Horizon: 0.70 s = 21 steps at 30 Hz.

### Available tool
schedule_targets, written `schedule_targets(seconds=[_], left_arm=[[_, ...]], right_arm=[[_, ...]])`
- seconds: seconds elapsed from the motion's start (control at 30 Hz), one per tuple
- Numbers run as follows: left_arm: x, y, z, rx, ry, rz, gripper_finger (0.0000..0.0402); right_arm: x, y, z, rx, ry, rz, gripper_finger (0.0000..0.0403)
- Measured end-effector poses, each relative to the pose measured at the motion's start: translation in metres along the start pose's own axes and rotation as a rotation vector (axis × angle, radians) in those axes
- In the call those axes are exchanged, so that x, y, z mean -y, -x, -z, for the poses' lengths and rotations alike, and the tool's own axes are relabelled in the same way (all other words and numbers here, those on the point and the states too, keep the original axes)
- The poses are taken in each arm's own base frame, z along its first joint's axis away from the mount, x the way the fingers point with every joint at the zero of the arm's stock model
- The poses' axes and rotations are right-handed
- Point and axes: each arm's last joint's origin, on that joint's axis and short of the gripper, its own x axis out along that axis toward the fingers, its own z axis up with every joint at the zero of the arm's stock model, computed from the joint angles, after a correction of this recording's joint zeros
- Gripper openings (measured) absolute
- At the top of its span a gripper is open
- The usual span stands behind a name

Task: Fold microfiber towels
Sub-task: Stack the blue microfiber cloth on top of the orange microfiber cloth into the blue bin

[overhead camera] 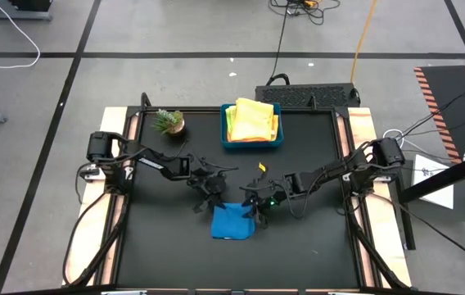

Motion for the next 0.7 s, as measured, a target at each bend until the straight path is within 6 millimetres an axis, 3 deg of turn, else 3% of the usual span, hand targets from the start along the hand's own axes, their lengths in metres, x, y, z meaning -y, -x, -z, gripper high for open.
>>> schedule_targets(seconds=[0.17, 0.4, 0.53, 0.7], left_arm=[[0.000, 0.000, -0.002, 0.021, -0.014, -0.004, 0.0010], [0.000, 0.000, -0.004, 0.037, -0.015, -0.004, 0.0011], [0.002, -0.001, -0.004, 0.031, -0.034, 0.000, 0.0007], [0.006, -0.005, -0.005, 0.039, -0.051, -0.014, 0.0016]], right_arm=[[0.005, -0.007, 0.005, -0.026, -0.027, 0.013, 0.0220], [0.020, -0.021, 0.014, -0.078, -0.043, 0.057, 0.0193], [0.026, -0.022, 0.013, -0.077, -0.058, 0.071, 0.0153], [0.030, -0.020, 0.011, -0.072, -0.049, 0.076, 0.0066]])
